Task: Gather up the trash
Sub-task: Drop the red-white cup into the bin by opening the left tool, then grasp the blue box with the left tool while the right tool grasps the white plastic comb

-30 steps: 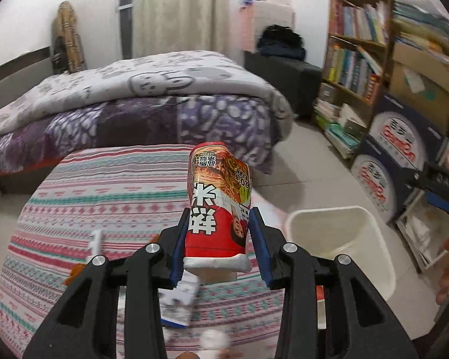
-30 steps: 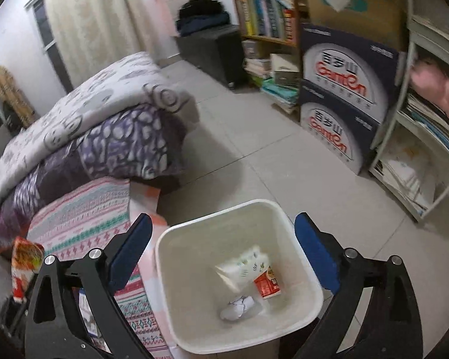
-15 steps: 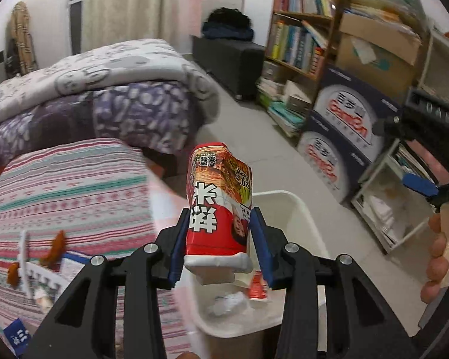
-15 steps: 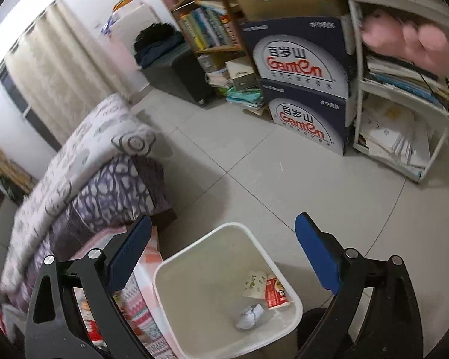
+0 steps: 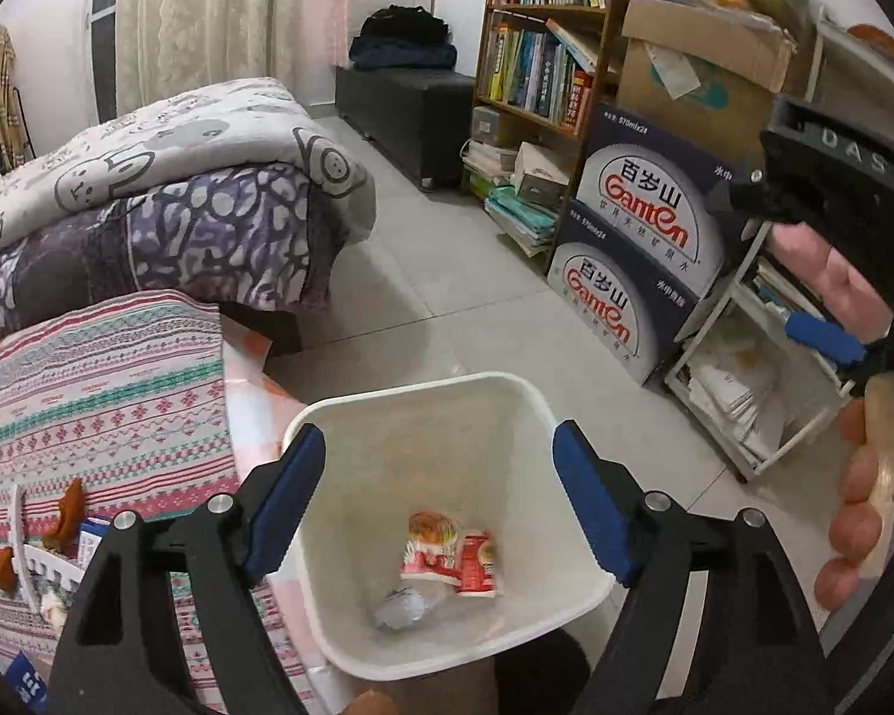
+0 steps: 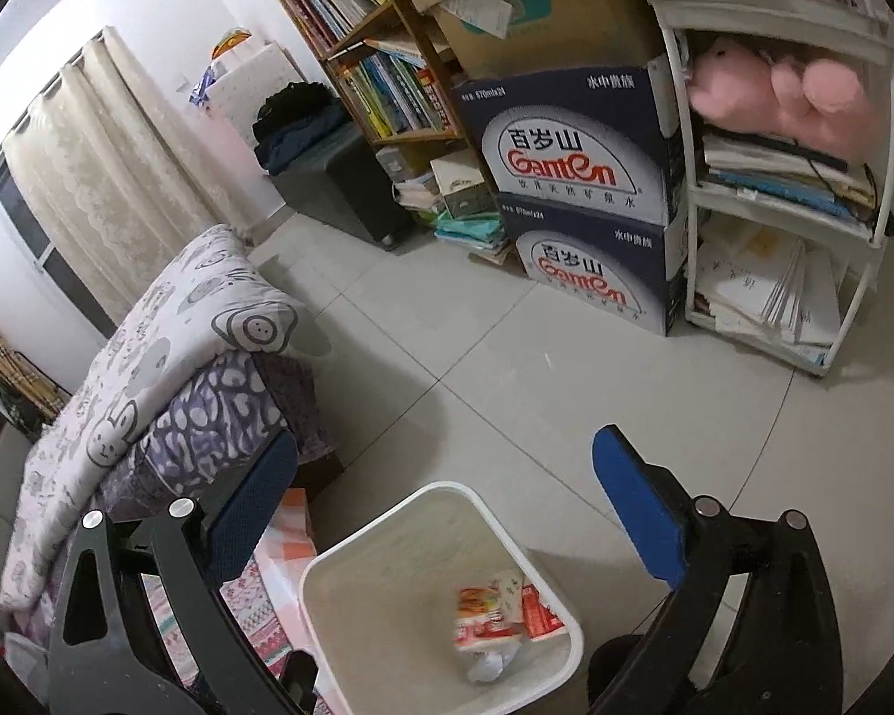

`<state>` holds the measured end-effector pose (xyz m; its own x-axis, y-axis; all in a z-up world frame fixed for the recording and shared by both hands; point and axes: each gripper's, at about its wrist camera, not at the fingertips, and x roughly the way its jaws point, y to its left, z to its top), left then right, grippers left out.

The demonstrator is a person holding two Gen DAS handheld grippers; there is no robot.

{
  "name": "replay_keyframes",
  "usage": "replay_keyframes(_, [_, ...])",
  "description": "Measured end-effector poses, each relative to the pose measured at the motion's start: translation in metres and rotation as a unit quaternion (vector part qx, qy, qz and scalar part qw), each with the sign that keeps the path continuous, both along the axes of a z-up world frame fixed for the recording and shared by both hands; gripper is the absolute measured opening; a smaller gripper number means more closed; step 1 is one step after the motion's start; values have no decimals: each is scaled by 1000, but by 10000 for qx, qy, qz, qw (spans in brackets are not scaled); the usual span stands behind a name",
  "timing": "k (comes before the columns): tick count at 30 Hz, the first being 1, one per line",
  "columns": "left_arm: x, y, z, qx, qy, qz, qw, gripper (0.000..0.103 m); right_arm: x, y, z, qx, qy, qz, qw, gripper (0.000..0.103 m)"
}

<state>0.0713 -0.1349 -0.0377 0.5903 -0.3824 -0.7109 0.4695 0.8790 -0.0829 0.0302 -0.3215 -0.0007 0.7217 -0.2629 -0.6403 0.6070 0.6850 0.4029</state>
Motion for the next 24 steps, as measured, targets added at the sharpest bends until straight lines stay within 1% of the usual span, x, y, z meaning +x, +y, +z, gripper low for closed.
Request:
replay_keyframes(4, [1, 20, -3, 54, 32, 145, 9999, 78, 6, 21, 2, -328, 42, 141, 9994, 96])
replay_keyframes(6, [0, 30, -4, 107, 24, 210, 9997, 80, 11, 33, 2, -484, 82, 235, 9985, 96])
replay_keyframes(9, [-3, 49, -7, 264, -67, 344, 9990, 81, 17, 49, -1, -587, 165, 409, 9973, 96])
replay_keyframes(14, [-6, 84, -19, 583, -61, 570, 9967, 82, 27, 83, -11, -694, 298, 770, 9942, 96])
replay_keyframes(16, [-8, 102, -26, 701, -54, 717, 9950, 82, 34, 101, -17, -833, 434, 1015, 9904, 96])
replay_keyframes(19, [-9, 124, -35, 775, 45, 894, 9930, 84, 42, 128, -23, -1094, 583, 1336, 9833, 96])
replay_keyframes(21, [-9, 144, -42, 799, 167, 1047, 9911, 84, 47, 142, -25, -1216, 637, 1517, 9789, 96])
replay_keyframes(24, [-8, 167, -49, 901, 333, 1116, 9891, 84, 54, 164, -30, -1408, 759, 1807, 9704, 96])
